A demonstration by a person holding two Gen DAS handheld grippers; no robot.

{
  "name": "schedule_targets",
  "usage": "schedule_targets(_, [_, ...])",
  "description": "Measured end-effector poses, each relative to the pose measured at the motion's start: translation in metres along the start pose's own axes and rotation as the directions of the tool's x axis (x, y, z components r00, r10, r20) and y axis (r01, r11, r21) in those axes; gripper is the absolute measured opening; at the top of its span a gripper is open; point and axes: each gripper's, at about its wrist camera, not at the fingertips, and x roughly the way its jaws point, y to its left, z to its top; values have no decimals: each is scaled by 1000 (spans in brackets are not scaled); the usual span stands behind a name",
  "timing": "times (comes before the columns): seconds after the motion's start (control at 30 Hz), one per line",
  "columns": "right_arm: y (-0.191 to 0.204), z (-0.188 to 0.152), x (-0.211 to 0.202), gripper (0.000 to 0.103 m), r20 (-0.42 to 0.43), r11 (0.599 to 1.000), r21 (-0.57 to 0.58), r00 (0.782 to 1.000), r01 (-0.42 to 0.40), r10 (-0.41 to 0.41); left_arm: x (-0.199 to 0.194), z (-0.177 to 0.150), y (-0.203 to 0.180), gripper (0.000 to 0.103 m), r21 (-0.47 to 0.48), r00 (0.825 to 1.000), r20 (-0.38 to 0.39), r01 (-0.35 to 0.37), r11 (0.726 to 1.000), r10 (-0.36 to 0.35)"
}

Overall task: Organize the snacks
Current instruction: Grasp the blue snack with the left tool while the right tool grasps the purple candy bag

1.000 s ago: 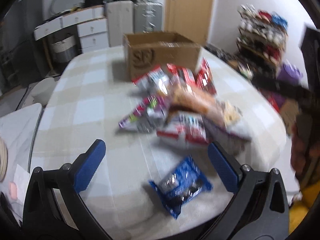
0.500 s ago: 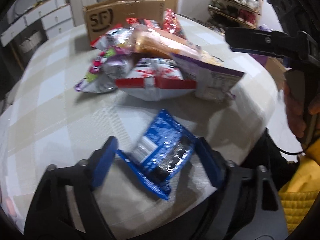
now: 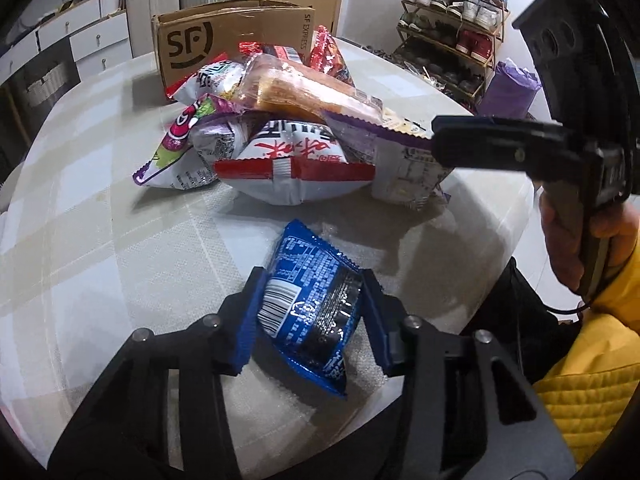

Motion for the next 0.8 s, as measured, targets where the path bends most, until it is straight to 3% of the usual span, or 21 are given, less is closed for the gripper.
schedule_targets(0.07, [0,-1,3,102,-9,1000,-2,1000,-1,1,-3,0,4,43,-18,1000,6,-5,1000,5])
schedule_targets(0.2, [0,-3,11,89,-42,1000,11,999,-27,28,-13,0,10,43,-44,1000,25,-6,999,7])
schedule_targets(0.37, [3,-5,26,84,-74,999,19,997,-26,28,-29,0,14,43,-74,997,73,-12,997,18])
schedule_targets(0.57, [7,-7,44,67,-117,1000,6,993,14,-14,-49,0,25,43,-123,991,129,-1,992,17])
schedule_targets(0.6, [8,-8,45,56,-113,1000,-2,993,26,-26,-51,1,26,43,-130,991,132,2,992,15])
schedule_targets(0.8, [1,-7,44,46,-93,1000,29,996,2,1,-73,10,40,43,-218,982,181,-7,976,48])
